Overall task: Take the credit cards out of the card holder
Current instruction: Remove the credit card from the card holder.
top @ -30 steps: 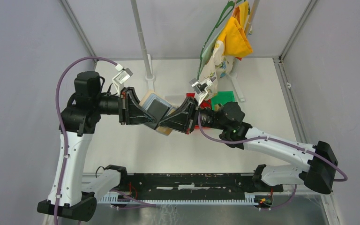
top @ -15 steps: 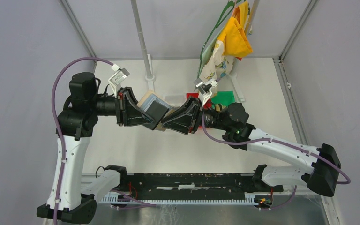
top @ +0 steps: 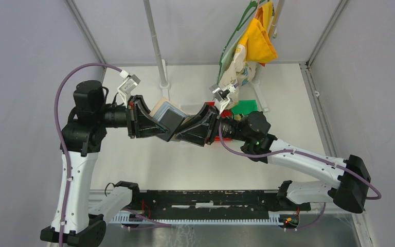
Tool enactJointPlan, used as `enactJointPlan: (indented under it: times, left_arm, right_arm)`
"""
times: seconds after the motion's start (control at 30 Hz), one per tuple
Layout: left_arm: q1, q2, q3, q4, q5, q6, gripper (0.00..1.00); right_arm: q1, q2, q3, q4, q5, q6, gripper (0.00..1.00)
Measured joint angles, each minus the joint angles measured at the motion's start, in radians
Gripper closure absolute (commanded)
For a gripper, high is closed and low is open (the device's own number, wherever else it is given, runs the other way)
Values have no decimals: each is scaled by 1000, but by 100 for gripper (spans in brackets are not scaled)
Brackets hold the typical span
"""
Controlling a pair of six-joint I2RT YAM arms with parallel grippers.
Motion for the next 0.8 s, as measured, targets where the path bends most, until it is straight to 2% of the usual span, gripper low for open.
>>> enactJointPlan:
  times: [0.2, 0.4, 0.6, 0.8]
  left_arm:
    - [3, -23, -9, 4, -23, 10, 83]
    - [5, -38, -10, -22, -46, 57, 79]
    - [3, -37, -9, -80, -69, 113, 58]
    - [-2, -37, -9, -125, -49, 132, 57]
  right_arm:
    - [0, 19, 18, 0, -10, 13, 62]
    - [0, 36, 26, -4, -11, 21, 80]
    - [-1, 48, 29, -19, -8, 22, 100]
    - [-1, 49, 39, -25, 8, 15, 100]
